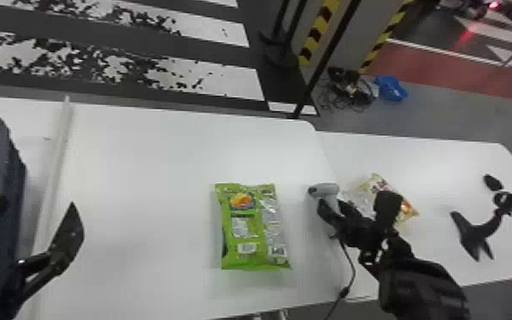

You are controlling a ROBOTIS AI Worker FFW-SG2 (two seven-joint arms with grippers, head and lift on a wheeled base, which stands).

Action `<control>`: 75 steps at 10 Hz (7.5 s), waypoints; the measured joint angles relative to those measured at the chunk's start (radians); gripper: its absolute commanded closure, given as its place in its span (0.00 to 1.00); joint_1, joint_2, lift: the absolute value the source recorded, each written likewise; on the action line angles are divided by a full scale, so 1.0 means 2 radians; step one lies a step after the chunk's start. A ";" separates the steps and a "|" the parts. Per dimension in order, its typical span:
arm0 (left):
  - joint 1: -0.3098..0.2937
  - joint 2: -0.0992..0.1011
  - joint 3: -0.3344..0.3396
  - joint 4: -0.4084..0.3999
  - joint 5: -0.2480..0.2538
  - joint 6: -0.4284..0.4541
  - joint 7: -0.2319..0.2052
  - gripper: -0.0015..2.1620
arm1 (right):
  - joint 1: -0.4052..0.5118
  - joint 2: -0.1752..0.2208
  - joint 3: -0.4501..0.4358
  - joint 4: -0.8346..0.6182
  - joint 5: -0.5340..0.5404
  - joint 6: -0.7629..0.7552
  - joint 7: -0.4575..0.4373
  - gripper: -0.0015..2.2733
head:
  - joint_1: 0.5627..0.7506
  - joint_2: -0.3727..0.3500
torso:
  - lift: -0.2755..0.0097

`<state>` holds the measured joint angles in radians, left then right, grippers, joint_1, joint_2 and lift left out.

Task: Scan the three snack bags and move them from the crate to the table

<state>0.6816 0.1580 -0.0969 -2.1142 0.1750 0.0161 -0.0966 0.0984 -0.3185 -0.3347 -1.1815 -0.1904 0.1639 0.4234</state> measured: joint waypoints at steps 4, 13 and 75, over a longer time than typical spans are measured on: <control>0.007 0.000 -0.016 -0.003 -0.012 -0.002 0.006 0.02 | 0.136 0.005 -0.057 -0.238 -0.147 0.189 0.065 0.04 | 0.70 0.03 | 0.75; 0.009 0.000 -0.023 -0.005 -0.021 -0.002 0.011 0.02 | 0.079 0.017 0.013 -0.191 -0.120 0.247 0.109 0.04 | 0.70 0.14 | 0.75; -0.325 0.018 0.184 0.106 0.082 0.652 0.051 0.10 | 0.272 0.020 0.252 -0.397 -0.013 -0.167 -0.267 0.04 | 0.70 0.81 | 0.75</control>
<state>0.0308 0.1947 0.2710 -1.9020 0.3398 1.3203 0.0055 0.6416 -0.2790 0.1691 -1.9757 -0.2155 -0.1694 -0.1098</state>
